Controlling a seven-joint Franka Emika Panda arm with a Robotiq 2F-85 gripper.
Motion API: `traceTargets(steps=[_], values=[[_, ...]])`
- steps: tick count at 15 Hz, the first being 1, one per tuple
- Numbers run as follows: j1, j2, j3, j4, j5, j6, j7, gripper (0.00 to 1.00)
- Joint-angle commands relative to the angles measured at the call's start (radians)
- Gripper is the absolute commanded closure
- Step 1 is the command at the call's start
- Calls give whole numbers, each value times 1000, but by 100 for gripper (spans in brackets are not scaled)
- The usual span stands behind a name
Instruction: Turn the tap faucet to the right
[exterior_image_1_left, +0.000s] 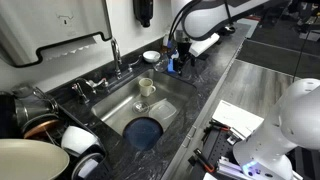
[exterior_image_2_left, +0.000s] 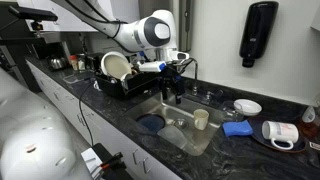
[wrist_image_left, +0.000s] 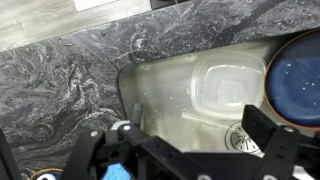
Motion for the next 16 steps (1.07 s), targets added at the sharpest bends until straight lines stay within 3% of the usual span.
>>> traceTargets(steps=[1,9,12,16], values=[[12,0,-12,1,-3,-2,3,0],[53,25,-5,69,86,180,53,0],[58,57,4,77,138,325,111,0],[50,157,35,118,65,570,178,0]])
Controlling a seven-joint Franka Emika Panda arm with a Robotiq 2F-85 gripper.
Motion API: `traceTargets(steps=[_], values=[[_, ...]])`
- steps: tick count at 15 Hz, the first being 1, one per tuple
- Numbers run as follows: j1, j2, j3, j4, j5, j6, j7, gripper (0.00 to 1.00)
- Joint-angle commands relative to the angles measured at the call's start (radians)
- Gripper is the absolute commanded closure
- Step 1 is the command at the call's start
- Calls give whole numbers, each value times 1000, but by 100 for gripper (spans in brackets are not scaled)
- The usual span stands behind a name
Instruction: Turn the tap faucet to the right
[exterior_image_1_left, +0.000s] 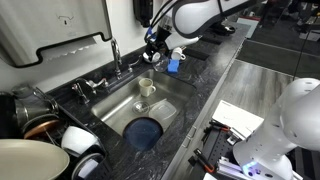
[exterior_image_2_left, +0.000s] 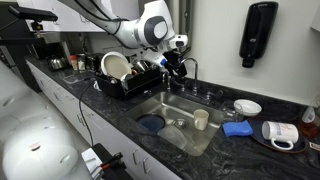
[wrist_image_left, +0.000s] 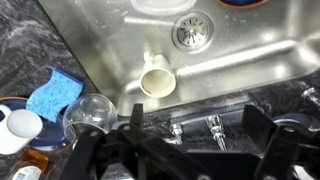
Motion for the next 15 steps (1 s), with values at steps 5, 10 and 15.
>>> traceTargets(steps=[5,10,15], values=[[23,223,40,157,-90,250,3,0],[78,317,33,288,-156,224,5,0],[102,411,24,409,-222,213,75,0]])
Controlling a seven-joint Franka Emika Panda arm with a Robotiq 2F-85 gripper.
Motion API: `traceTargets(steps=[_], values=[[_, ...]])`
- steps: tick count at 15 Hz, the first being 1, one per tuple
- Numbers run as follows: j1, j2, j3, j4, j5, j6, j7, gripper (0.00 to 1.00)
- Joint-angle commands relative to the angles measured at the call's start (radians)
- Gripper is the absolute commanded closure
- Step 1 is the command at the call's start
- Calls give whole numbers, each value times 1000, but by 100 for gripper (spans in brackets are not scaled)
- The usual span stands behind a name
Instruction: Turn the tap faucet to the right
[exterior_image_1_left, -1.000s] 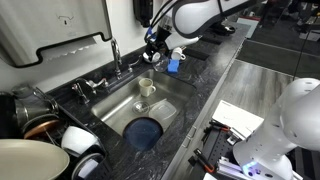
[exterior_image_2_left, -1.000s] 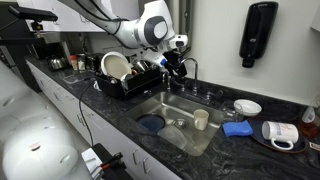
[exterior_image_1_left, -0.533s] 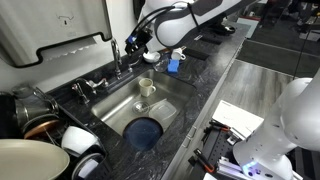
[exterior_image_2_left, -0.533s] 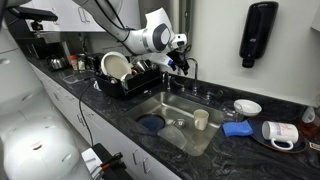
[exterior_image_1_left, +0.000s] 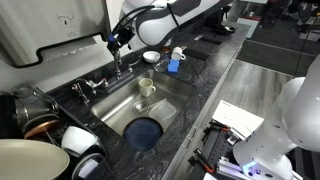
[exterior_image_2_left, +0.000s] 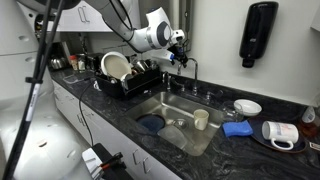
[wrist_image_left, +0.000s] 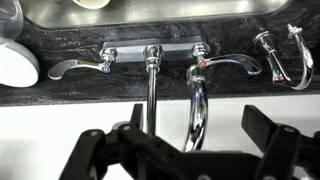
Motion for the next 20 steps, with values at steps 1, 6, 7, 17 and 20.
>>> traceTargets(steps=[1,6,7,17,20], values=[[17,100,-17,121,-107,-37,97,0],[81,167,-97,206,-265,-185,330,0],[90,171,-106,212,-271,-234,379,0],[98,60,-158,48,-307,-372,755,0],[72,28,-183,-28,-393,-308,852,0]])
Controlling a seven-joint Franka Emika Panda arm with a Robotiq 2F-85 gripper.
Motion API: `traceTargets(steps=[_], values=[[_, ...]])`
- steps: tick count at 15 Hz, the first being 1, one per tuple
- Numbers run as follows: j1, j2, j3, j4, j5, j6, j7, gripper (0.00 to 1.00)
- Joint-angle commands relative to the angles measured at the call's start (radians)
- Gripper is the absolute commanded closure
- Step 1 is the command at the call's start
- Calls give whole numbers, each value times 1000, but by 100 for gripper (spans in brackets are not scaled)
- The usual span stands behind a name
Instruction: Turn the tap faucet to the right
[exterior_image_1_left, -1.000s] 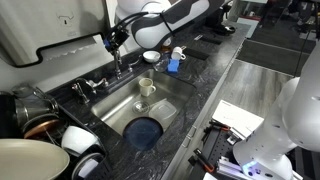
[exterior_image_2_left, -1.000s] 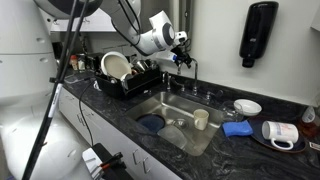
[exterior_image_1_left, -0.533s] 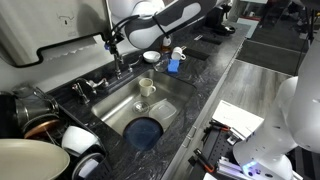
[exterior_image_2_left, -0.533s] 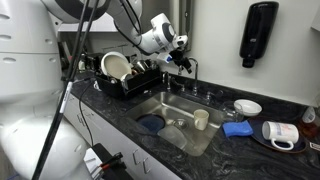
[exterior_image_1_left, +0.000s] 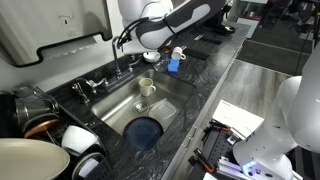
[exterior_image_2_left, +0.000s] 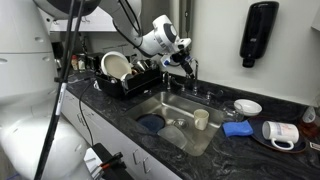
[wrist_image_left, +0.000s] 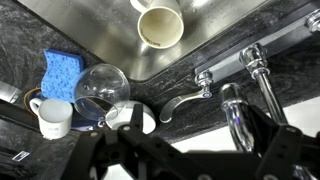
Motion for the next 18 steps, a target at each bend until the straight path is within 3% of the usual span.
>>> traceTargets(steps=[1,6,10,12,15,18], values=[[-52,-73,-37,-166,-108,68,103,0],[-98,-89,-75,-238,-234,223,241,0],[-105,-95,-109,-264,-248,302,251,0],[-115,-100,-112,-289,-209,374,177,0],[-170,-119,-74,-357,-86,500,-53,0],[-184,-154,-69,-398,24,508,-258,0]])
